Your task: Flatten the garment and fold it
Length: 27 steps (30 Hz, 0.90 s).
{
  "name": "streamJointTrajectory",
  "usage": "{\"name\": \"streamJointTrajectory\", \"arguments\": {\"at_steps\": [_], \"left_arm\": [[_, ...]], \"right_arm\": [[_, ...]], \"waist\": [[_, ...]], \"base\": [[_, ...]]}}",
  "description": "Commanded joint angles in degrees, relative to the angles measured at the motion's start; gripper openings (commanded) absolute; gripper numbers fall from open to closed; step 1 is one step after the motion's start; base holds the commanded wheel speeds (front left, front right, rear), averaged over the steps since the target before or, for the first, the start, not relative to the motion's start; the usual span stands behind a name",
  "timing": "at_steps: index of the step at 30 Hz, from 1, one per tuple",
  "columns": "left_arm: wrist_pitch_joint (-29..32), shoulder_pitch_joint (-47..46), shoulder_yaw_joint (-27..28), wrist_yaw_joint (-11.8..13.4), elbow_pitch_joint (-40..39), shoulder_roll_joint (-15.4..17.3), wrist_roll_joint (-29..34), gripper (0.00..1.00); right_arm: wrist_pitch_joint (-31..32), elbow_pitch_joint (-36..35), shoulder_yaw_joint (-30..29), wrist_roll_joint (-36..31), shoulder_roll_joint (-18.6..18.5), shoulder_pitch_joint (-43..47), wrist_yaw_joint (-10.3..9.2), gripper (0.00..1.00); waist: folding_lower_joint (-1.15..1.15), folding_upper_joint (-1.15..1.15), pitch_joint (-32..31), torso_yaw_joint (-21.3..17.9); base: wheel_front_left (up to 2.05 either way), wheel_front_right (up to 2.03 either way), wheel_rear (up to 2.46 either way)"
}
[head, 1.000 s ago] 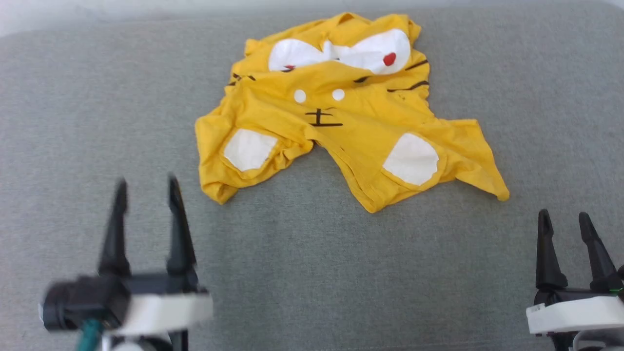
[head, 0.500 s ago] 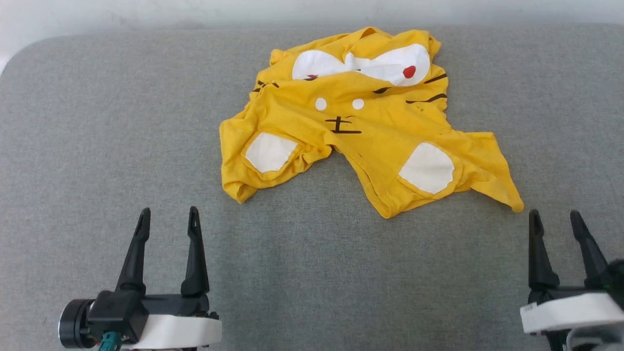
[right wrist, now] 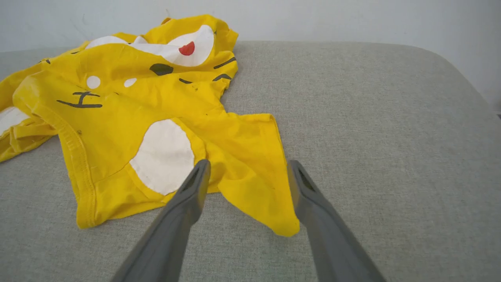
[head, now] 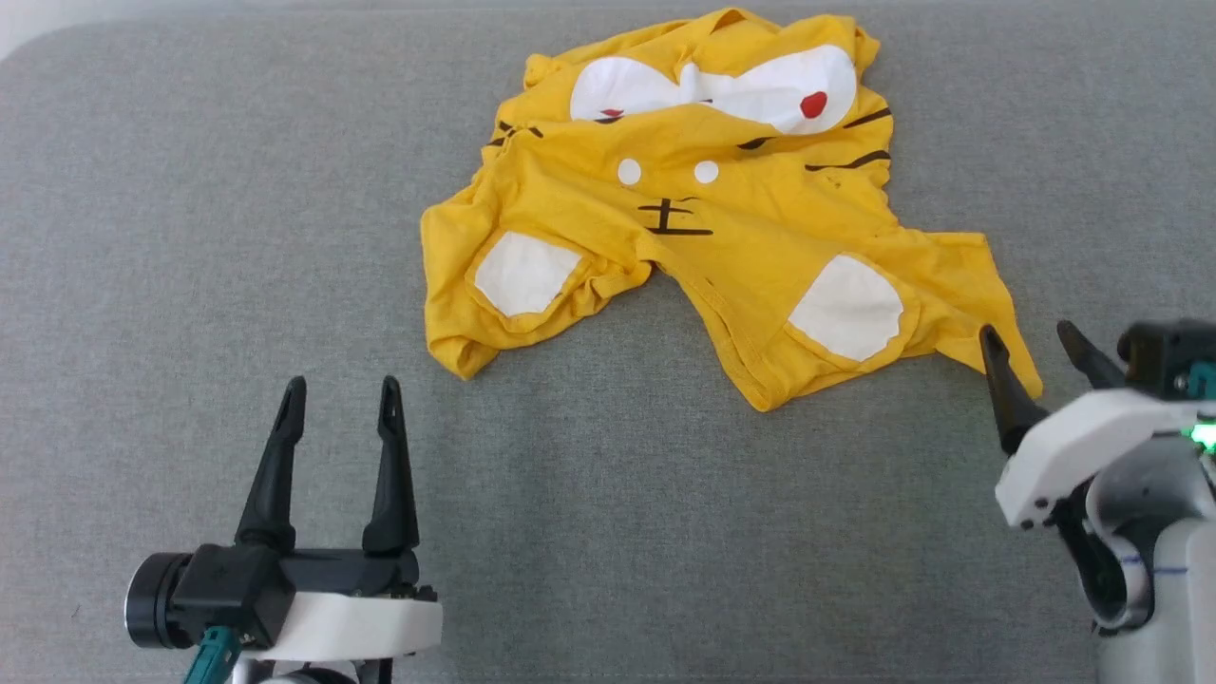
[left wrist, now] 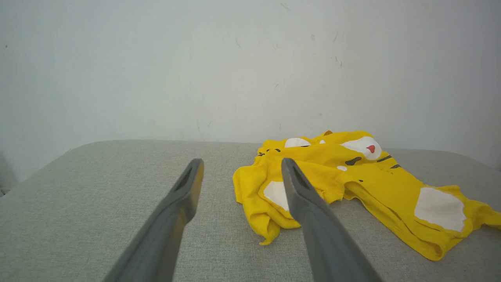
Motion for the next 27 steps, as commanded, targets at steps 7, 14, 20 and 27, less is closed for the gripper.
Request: {"name": "streamJointTrajectory", "arguments": {"at_steps": [7,14,20,27], "left_arm": [[-0.3,-2.1,0.4,-1.7,1.0,-1.2,0.5,1.00],[-0.3,-3.0,0.3,-2.4,1.8,-1.7,0.3,1.00],[-0.3,-3.4,0.6,-2.7,2.1,-1.9,-0.1,1.00],[-0.3,-3.4,0.8,-3.0,2.6,-2.0,-0.1,1.00]], "right_arm": [[10.5,2.4,2.1,-0.1,-4.0,-5.2,-0.05,1.00],[18.2,6.8,1.5,-1.1,-5.6,-6.6,-0.05,1.00],[19.0,7.7,1.3,-1.6,-5.7,-7.0,-0.05,0.00],[17.1,9.1,2.2,-2.7,-7.7,-6.7,-0.05,0.00]], "waist": [[-0.01,0.00,1.8,1.7],[-0.01,0.00,2.8,3.9],[-0.01,0.00,3.4,4.8],[-0.01,0.00,2.7,3.9]], "base": [[0.00,0.00,0.00],[0.00,0.00,0.00],[0.00,0.00,0.00],[0.00,0.00,0.00]]}}
